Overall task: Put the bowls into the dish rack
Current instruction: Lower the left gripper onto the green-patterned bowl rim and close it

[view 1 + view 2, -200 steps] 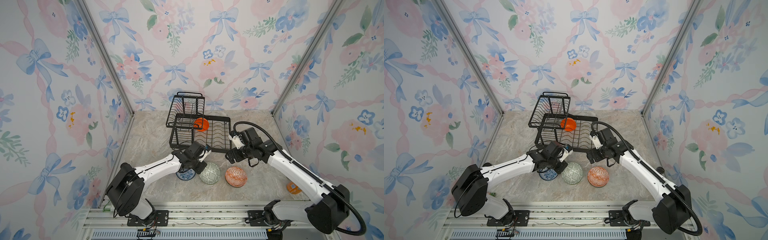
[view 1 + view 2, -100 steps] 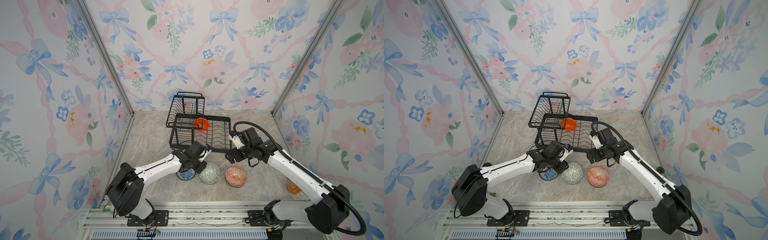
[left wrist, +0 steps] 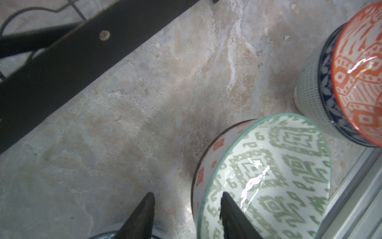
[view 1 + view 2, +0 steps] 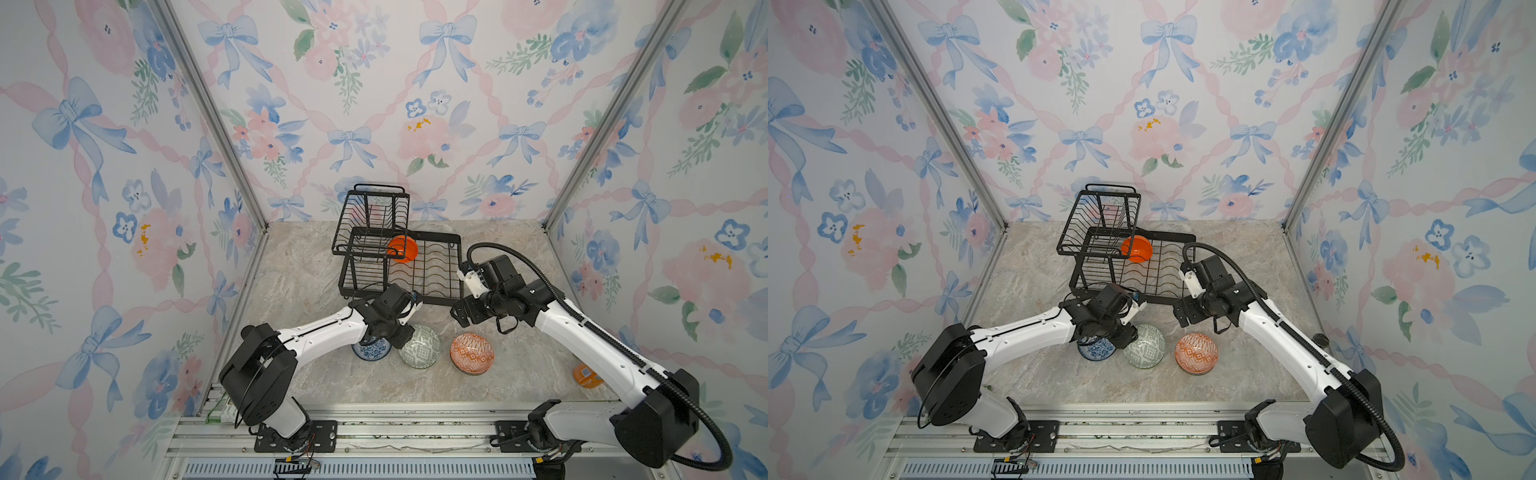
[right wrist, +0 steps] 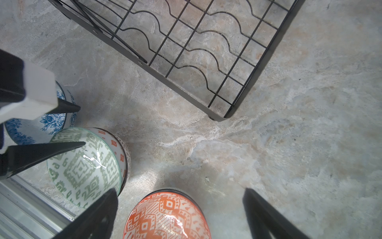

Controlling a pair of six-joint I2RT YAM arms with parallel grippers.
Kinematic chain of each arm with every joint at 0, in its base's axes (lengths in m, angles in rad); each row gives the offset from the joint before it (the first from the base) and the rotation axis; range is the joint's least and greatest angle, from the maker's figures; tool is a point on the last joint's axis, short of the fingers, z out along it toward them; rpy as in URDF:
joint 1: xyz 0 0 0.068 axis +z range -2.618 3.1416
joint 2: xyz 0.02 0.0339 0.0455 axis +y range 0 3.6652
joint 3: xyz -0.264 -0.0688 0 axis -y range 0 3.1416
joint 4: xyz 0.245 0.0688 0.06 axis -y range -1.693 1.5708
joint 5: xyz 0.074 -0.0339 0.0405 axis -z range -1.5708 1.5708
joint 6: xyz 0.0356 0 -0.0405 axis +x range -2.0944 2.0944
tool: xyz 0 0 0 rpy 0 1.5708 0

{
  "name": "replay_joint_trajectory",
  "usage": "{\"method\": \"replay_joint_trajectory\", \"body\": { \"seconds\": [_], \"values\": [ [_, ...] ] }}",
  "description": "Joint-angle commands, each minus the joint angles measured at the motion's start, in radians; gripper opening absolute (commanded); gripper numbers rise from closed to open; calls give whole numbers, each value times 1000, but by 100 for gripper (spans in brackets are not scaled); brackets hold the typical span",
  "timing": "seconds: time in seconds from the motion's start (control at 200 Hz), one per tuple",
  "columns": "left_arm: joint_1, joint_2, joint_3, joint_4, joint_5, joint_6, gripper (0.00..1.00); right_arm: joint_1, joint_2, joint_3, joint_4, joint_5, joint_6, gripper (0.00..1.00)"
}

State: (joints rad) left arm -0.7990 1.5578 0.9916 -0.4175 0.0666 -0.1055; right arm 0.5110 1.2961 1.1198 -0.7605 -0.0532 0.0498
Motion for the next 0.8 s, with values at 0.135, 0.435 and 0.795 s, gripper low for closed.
{"method": "replay_joint_trajectory", "body": {
  "seconds": [0.135,0.435,0.795],
  "values": [
    [-3,22,33,-13,-6,1,45,-5,5,2,-17,-10,10,97],
    [-3,27,37,-13,-5,3,27,-5,6,5,-19,-10,9,97],
    [-2,18,45,-13,-4,3,0,-4,-3,-2,-19,-3,9,97]
  ]
}}
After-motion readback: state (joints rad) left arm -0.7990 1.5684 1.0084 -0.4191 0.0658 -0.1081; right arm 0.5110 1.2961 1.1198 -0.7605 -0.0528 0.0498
